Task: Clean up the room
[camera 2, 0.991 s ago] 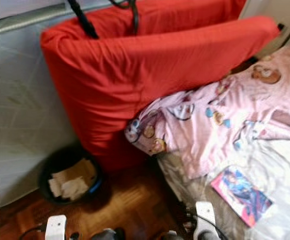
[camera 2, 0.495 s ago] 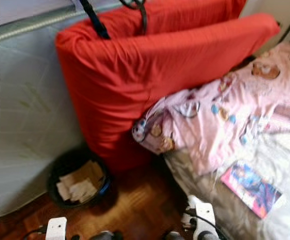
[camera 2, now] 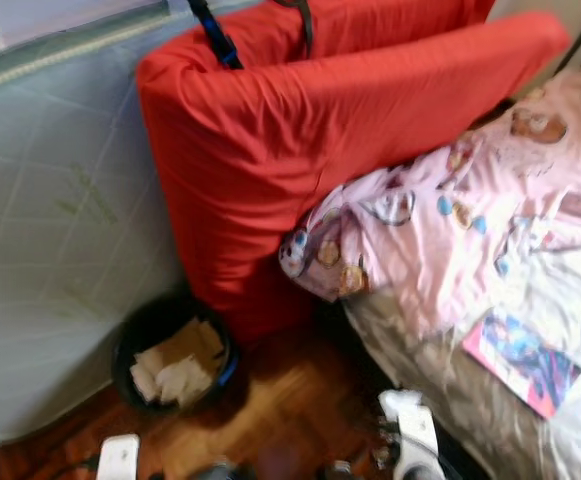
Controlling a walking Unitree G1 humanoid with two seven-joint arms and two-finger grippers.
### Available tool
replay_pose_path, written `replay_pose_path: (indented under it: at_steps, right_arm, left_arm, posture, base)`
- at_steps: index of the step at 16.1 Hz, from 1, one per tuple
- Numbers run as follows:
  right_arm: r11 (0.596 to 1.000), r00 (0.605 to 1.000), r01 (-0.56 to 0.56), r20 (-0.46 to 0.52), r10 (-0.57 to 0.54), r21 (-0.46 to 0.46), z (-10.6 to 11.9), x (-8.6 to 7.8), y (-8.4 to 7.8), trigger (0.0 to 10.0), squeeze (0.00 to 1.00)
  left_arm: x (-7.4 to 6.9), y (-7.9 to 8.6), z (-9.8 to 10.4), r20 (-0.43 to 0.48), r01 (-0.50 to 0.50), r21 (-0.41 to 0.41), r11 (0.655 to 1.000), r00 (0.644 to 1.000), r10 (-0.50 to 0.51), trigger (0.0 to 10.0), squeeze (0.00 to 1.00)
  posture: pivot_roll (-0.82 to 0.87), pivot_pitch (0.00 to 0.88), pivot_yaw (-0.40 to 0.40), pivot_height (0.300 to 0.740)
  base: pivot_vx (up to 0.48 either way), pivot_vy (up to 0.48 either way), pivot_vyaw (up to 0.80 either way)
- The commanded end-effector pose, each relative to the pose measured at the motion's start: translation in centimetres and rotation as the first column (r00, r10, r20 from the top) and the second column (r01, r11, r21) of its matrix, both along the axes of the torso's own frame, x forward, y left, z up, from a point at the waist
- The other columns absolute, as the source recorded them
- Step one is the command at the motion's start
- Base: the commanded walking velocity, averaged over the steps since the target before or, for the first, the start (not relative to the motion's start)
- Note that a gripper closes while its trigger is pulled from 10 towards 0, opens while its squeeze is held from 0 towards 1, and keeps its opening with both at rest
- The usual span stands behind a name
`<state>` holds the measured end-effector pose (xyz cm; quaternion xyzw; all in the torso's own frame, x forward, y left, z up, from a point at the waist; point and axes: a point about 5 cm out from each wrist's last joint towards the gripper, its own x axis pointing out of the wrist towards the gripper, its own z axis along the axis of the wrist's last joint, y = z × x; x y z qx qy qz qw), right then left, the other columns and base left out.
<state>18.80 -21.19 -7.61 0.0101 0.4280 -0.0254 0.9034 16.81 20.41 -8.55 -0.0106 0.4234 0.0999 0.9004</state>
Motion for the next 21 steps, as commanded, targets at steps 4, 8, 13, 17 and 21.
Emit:
replay_pose_path:
  at_steps: [4, 8, 13, 17, 21]
  right_arm:
    - [1.0, 0.999, 0.011, -0.033, -0.01, 0.015, -0.55, -0.94, 0.32, 10.0, 0.0]
    - [1.0, 0.999, 0.012, -0.032, -0.011, 0.019, -0.55, -0.93, 0.36, 10.0, 0.0]
    - [1.0, 1.0, 0.01, -0.028, -0.01, 0.019, -0.53, -0.89, 0.38, 10.0, 0.0]
    - [1.0, 1.0, 0.01, -0.027, -0.01, 0.019, -0.5, -0.83, 0.37, 10.0, 0.0]
    - [1.0, 1.0, 0.007, -0.027, -0.007, 0.017, -0.48, -0.81, 0.35, 10.0, 0.0]
  left_arm:
    - [-1.07, 0.41, -0.41, -0.032, -0.016, -0.002, 1.0, 0.999, 0.016, 10.0, 0.0]
    - [-0.99, 0.41, -0.37, -0.029, -0.014, -0.001, 1.0, 0.999, 0.014, 10.0, 0.0]
    - [-1.02, 0.47, -0.38, -0.03, -0.016, -0.001, 1.0, 0.999, 0.016, 10.0, 0.0]
    - [-1.04, 0.48, -0.39, -0.034, -0.017, -0.003, 1.0, 0.999, 0.016, 10.0, 0.0]
    - [-1.0, 0.36, -0.41, -0.036, -0.017, -0.005, 1.0, 0.999, 0.017, 10.0, 0.0]
  posture:
    - [-0.04, 0.223, -0.01, 0.74]
    - [-0.04, 0.222, -0.008, 0.74]
    - [-0.04, 0.22, -0.008, 0.74]
    - [-0.04, 0.217, -0.01, 0.74]
    - [-0.04, 0.215, -0.01, 0.74]
  base:
    - [0.0, 0.282, 0.0]
    - [0.0, 0.283, 0.0]
    - [0.0, 0.281, 0.0]
    - [0.0, 0.282, 0.0]
    - [0.0, 0.281, 0.0]
